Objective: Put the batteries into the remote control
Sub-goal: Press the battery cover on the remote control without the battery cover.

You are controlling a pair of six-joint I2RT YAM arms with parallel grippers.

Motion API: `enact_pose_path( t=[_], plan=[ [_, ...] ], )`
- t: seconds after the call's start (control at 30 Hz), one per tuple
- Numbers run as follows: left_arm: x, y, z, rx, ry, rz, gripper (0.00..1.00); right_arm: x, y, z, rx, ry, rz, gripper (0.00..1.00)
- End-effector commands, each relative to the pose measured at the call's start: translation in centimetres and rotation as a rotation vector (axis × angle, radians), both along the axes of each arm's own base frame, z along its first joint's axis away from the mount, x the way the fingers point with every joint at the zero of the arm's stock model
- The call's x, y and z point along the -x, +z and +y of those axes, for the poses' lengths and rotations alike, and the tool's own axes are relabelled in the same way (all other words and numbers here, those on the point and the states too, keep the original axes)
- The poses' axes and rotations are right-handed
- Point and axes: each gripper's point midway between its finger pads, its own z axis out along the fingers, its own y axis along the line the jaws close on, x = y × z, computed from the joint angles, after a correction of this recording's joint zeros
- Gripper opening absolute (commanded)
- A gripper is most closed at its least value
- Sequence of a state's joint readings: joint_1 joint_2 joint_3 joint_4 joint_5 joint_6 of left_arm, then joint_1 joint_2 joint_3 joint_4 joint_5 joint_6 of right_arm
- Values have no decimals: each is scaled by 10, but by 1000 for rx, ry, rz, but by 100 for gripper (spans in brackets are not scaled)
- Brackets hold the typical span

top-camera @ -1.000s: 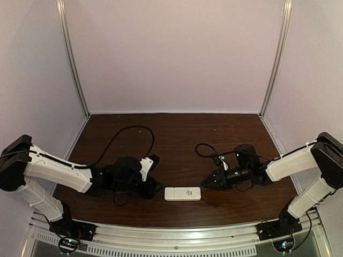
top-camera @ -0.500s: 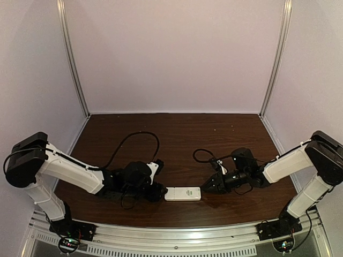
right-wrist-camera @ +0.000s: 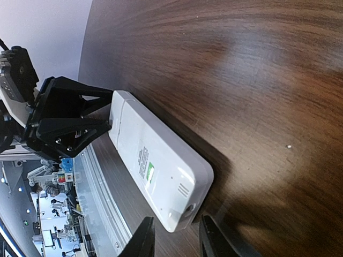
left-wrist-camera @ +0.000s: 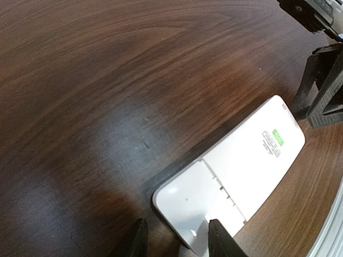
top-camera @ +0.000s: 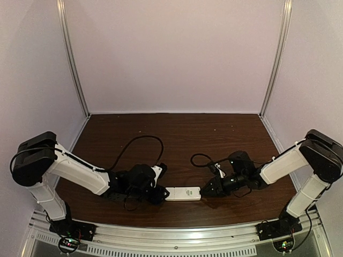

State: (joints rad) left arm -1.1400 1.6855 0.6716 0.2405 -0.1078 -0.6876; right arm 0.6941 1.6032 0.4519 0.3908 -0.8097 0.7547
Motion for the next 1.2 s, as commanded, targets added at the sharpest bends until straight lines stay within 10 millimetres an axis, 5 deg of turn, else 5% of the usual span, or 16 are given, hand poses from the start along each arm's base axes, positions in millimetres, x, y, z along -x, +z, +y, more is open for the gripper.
enact_pose_path(
  t=[0.0,0.47,0.87,1.0,1.17],
  plan=[
    [1,5,-17,40,-29,-4,37,1,-5,1,7,3,-12,30],
    [11,-7,-26,18,-71,29,22,8,-10,12,-10,24,9,25],
    [49,-10,-54,80,-247,106,15,8,-6,21,-41,30,16,18],
    [51,-7,-55,81,-252,94,24,7,-2,22,-44,31,10,19],
    [32,18,-43,32,-243,-28,58,-4,9,13,-60,2,-9,28]
  ],
)
